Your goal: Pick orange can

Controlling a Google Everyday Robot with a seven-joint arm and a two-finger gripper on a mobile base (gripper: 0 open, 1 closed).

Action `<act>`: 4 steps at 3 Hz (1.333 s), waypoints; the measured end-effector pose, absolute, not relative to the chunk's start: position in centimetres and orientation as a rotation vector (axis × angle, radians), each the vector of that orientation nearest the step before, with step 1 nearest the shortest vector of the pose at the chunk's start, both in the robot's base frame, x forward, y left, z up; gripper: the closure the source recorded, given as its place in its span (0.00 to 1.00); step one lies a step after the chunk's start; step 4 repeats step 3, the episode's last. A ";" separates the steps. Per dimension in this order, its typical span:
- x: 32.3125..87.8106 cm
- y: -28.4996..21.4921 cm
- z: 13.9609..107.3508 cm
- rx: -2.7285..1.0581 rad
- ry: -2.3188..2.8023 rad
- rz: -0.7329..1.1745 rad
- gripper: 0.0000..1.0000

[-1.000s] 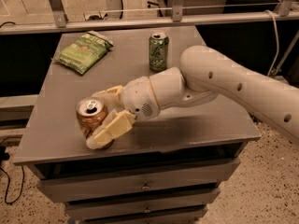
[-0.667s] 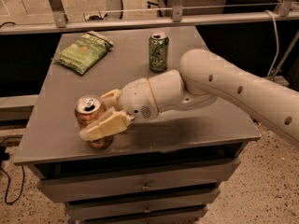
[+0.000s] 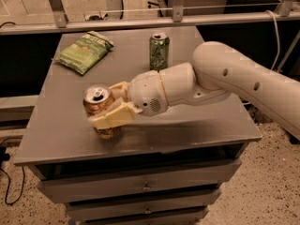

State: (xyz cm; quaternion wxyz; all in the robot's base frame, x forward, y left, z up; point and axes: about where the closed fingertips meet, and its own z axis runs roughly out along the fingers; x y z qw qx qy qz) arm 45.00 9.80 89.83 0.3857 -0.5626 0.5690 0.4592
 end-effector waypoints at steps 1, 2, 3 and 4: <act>47.4 6.9 91.7 -1.407 1.441 1.061 1.00; 50.8 3.1 93.2 -1.361 1.429 0.963 1.00; 51.5 2.6 94.0 -1.351 1.420 0.944 1.00; 51.5 2.6 94.0 -1.351 1.420 0.944 1.00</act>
Offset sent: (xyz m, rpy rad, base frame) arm 0.1082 -0.1243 0.0537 0.0126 -0.2204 -0.2519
